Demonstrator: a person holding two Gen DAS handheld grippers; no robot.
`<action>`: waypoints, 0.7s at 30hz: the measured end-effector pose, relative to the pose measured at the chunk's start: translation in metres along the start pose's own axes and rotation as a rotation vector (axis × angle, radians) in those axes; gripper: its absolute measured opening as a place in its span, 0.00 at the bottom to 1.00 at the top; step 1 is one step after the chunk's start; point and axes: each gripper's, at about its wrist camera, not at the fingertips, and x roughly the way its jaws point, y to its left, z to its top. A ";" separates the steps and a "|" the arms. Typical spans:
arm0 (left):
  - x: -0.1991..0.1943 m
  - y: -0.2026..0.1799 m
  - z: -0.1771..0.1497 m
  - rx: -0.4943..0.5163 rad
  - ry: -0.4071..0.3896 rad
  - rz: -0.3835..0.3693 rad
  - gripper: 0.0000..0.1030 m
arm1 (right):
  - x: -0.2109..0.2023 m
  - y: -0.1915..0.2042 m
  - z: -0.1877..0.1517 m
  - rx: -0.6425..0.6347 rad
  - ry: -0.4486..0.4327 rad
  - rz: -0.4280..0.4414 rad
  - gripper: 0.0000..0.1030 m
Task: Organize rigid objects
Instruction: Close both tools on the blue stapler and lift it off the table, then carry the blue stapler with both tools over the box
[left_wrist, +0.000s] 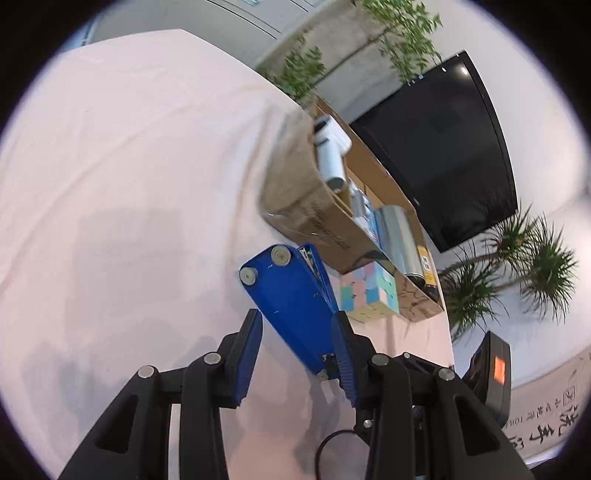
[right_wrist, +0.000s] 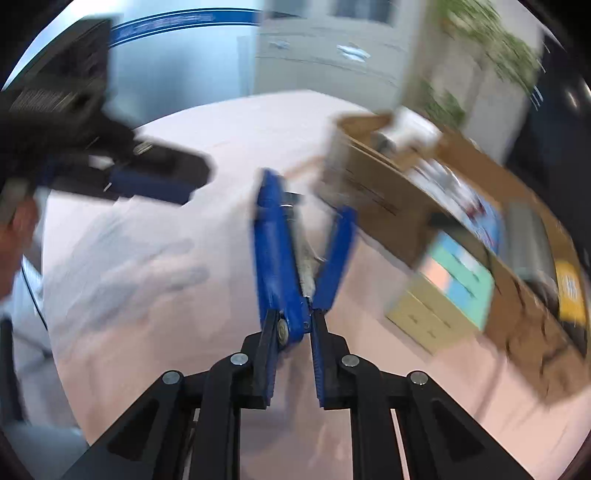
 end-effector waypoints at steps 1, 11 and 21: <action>-0.003 0.004 -0.001 -0.010 -0.002 0.009 0.36 | 0.004 0.003 0.002 0.004 0.003 0.034 0.14; 0.011 0.017 -0.008 -0.048 0.029 0.018 0.36 | 0.046 -0.038 0.018 0.289 0.000 0.248 0.34; 0.024 0.008 -0.001 -0.024 0.027 -0.011 0.36 | 0.019 0.016 0.001 -0.232 -0.031 -0.323 0.28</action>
